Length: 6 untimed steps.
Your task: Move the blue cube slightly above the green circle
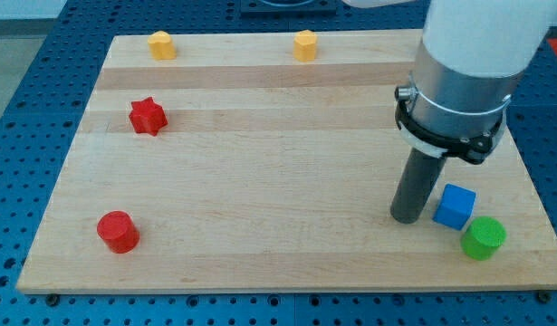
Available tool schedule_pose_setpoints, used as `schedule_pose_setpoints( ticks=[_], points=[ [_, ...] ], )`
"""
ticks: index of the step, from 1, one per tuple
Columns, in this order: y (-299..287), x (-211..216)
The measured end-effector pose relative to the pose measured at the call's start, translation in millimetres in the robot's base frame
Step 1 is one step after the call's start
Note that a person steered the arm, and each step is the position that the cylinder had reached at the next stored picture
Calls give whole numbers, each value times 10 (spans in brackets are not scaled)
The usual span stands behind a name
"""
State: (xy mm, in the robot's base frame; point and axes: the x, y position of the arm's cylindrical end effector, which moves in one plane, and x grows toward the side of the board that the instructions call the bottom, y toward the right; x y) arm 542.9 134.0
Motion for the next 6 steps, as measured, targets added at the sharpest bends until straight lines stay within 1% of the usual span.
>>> schedule_pose_setpoints(
  ticks=[3, 5, 6],
  points=[
    [399, -19],
    [399, -42],
    [87, -178]
  ],
)
